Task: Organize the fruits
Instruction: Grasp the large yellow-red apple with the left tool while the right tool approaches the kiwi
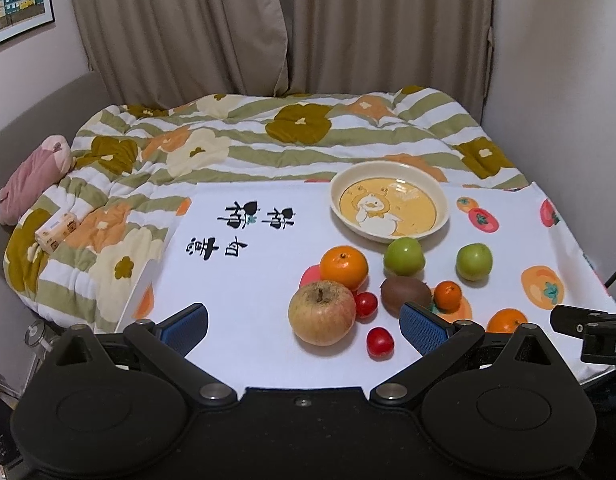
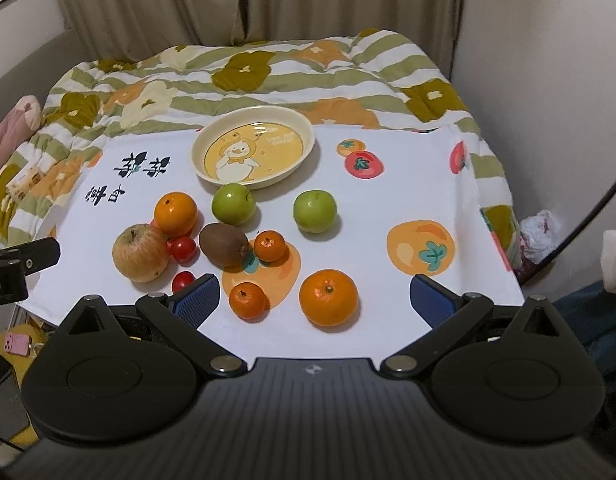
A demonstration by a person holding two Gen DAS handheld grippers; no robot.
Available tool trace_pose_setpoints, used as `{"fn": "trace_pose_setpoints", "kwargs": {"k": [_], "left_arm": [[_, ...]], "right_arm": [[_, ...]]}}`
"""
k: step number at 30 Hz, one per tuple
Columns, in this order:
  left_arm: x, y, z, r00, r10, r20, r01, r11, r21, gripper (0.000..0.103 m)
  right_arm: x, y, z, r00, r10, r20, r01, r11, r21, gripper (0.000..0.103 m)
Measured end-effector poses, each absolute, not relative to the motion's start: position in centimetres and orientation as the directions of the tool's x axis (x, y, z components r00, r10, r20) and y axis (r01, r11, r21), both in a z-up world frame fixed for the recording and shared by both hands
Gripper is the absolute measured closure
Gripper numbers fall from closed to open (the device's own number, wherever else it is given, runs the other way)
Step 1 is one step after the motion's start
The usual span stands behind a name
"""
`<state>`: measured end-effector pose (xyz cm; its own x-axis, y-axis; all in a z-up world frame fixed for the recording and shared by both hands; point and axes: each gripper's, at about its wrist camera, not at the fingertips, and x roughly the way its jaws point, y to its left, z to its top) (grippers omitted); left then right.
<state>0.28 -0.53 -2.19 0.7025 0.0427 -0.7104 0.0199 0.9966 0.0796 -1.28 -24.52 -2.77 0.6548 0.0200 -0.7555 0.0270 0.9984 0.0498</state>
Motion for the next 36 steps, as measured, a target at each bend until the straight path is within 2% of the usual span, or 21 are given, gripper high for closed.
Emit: {"fn": "trace_pose_setpoints", "kwargs": {"k": [4,15,20,36], "left_arm": [[0.5,-0.8,-3.4,0.725,0.053,-0.686,0.029,0.994,0.108,0.0],[3.1,0.5,-7.7,0.747,-0.027,-0.665,0.145,0.982,0.123,0.0],[5.0,0.9,-10.2,0.723,-0.082,-0.686,0.23,0.965,0.128,0.0],[9.8,1.6,-15.3,0.61,-0.23,-0.758,0.463,0.88,0.105,0.013]], "right_arm": [[-0.4,-24.7,-4.0,0.662,0.069,-0.747,-0.008,0.996,0.085,0.0],[2.7,-22.9,-7.5,0.661,0.089,-0.745,-0.014,0.994,0.107,0.0],[4.3,-21.1,-9.2,0.654,0.065,-0.753,0.035,0.993,0.116,0.0],[7.6,-17.1,-12.6,0.626,0.017,-0.779,0.183,0.969,0.168,0.0]]}}
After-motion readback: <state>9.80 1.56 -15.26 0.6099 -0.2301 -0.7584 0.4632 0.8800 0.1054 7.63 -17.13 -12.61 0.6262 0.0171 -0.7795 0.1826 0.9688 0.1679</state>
